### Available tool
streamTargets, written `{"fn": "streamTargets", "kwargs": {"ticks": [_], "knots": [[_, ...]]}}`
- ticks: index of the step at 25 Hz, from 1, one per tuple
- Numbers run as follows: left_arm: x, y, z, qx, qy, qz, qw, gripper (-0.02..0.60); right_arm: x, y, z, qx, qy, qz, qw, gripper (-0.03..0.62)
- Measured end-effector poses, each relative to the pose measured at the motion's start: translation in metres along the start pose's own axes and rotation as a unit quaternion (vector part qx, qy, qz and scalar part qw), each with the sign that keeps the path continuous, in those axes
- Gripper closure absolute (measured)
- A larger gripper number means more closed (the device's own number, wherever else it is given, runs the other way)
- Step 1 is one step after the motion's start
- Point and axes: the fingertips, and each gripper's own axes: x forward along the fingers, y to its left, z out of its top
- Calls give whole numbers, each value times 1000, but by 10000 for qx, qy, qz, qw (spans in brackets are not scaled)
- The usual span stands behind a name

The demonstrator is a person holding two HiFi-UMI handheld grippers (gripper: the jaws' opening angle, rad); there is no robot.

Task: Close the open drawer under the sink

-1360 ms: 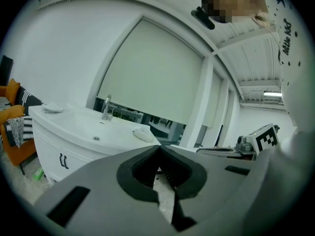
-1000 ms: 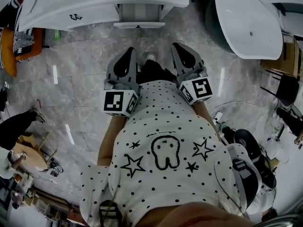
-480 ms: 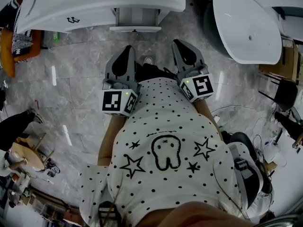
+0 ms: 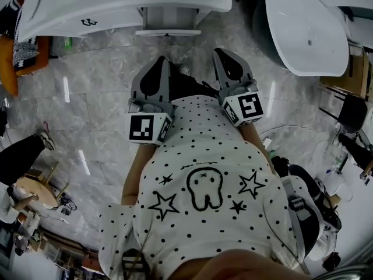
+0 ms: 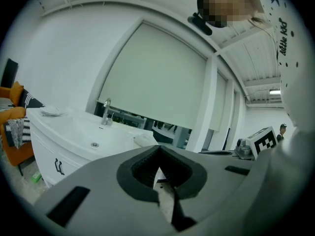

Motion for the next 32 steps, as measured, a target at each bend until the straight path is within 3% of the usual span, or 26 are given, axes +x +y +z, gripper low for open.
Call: {"fn": "streamTargets", "kwargs": {"ticks": [21,32], "knots": [[49,78,38,-121,238,-510,9983,575,75,11,24,168,103,-568,9982,579],[51,120,47,-318,152,-385,9986,575,100,24,23,292,114,-634,9975,579]]}}
